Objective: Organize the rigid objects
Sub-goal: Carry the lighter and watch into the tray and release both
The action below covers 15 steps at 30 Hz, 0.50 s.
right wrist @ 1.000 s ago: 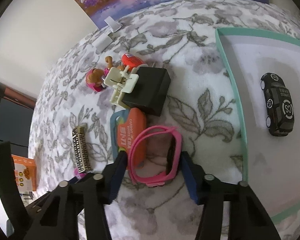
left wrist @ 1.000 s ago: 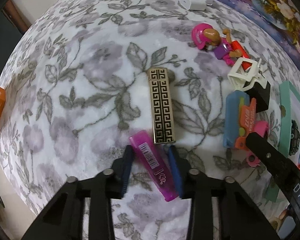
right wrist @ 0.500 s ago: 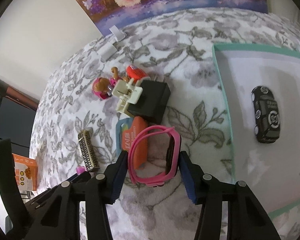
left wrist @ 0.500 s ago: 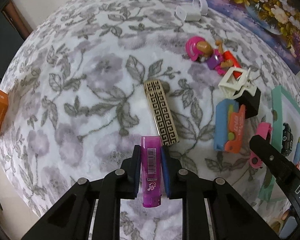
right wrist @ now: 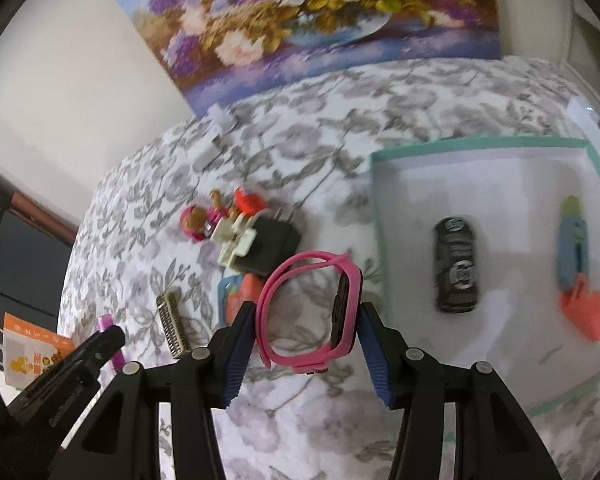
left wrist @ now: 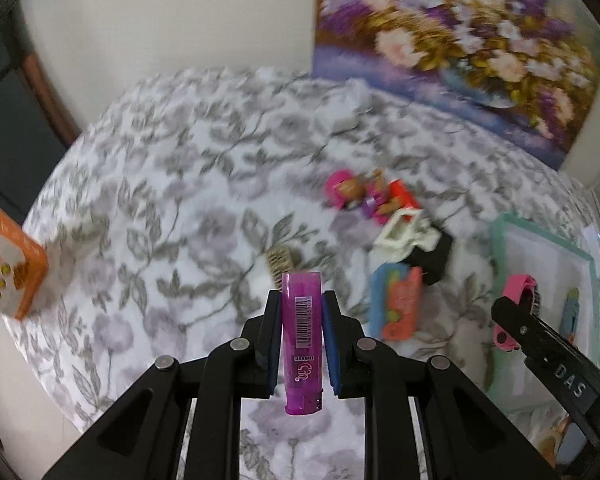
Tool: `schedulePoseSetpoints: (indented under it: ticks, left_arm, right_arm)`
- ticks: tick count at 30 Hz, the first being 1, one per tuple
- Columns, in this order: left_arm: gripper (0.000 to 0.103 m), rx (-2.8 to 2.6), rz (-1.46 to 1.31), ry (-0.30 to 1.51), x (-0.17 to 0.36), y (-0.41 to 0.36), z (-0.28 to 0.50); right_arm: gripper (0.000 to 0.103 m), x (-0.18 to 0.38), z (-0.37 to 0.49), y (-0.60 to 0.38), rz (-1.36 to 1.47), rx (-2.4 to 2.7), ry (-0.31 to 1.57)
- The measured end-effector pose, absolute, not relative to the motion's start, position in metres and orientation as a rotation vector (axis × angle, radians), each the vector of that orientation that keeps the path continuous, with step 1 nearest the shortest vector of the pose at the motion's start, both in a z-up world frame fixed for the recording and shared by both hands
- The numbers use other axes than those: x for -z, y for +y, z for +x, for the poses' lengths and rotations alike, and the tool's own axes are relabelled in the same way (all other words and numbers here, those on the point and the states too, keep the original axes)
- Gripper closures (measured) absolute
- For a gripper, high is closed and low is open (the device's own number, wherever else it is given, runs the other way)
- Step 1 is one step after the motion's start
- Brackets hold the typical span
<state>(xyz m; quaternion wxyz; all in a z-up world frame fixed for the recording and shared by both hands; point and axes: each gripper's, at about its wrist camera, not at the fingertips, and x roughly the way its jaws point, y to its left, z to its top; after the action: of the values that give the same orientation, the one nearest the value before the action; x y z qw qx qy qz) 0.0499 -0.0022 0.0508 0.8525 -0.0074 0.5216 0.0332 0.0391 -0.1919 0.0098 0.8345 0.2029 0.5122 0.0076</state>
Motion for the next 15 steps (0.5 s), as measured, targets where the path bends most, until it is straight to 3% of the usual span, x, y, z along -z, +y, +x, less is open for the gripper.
schedulePoseSetpoints:
  ticks: [15]
  left_arm:
    - [0.083, 0.219, 0.098, 1.072, -0.052, -0.112, 0.035]
  right_arm:
    - [0.049, -0.003, 0.011, -0.296, 0.390, 0.238, 1.103]
